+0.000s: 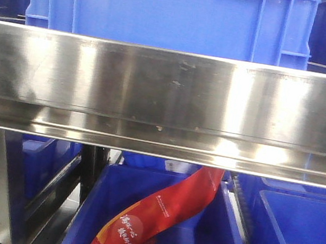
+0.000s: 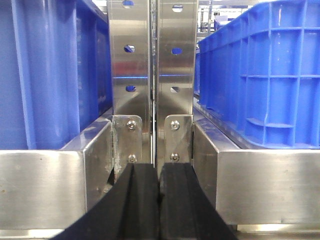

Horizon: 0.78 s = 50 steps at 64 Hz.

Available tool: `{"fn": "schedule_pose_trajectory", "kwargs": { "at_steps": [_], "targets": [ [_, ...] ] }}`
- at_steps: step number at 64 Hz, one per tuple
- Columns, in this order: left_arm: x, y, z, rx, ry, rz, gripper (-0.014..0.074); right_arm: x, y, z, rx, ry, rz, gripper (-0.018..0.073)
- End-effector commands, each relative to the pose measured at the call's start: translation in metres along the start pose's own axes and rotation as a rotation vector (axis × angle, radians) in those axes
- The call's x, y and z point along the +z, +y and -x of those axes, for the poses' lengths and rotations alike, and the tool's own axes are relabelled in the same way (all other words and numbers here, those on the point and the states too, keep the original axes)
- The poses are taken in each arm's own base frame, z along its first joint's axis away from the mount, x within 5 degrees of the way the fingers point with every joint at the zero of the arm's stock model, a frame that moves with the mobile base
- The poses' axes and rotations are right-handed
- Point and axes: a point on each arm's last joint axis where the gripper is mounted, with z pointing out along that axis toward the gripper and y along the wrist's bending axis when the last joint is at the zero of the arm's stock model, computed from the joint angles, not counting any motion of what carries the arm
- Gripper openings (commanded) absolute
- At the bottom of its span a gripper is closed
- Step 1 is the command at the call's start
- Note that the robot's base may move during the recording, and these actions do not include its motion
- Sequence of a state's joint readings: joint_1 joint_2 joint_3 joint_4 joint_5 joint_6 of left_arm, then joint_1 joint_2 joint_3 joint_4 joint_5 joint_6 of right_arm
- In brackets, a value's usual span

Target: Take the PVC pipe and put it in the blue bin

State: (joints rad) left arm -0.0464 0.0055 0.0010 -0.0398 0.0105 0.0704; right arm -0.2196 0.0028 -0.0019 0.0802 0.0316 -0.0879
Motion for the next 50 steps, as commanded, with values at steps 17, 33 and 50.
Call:
{"fn": "schedule_pose_trajectory", "kwargs": {
  "at_steps": [17, 33, 50],
  "targets": [
    [-0.0005, 0.0002, 0.003, -0.007, -0.032, 0.002, -0.0111, -0.0002, -0.0005, 0.0017, -0.005, -0.025, -0.008, -0.0167],
    [-0.0005, 0.0002, 0.003, -0.007, -0.032, 0.002, -0.0111, -0.0002, -0.0005, 0.0017, -0.005, -0.025, -0.008, -0.0167],
    [-0.0005, 0.0002, 0.003, -0.007, -0.032, 0.002, -0.0111, -0.0002, -0.0005, 0.0017, -0.005, -0.025, -0.008, -0.0167]
  ]
}}
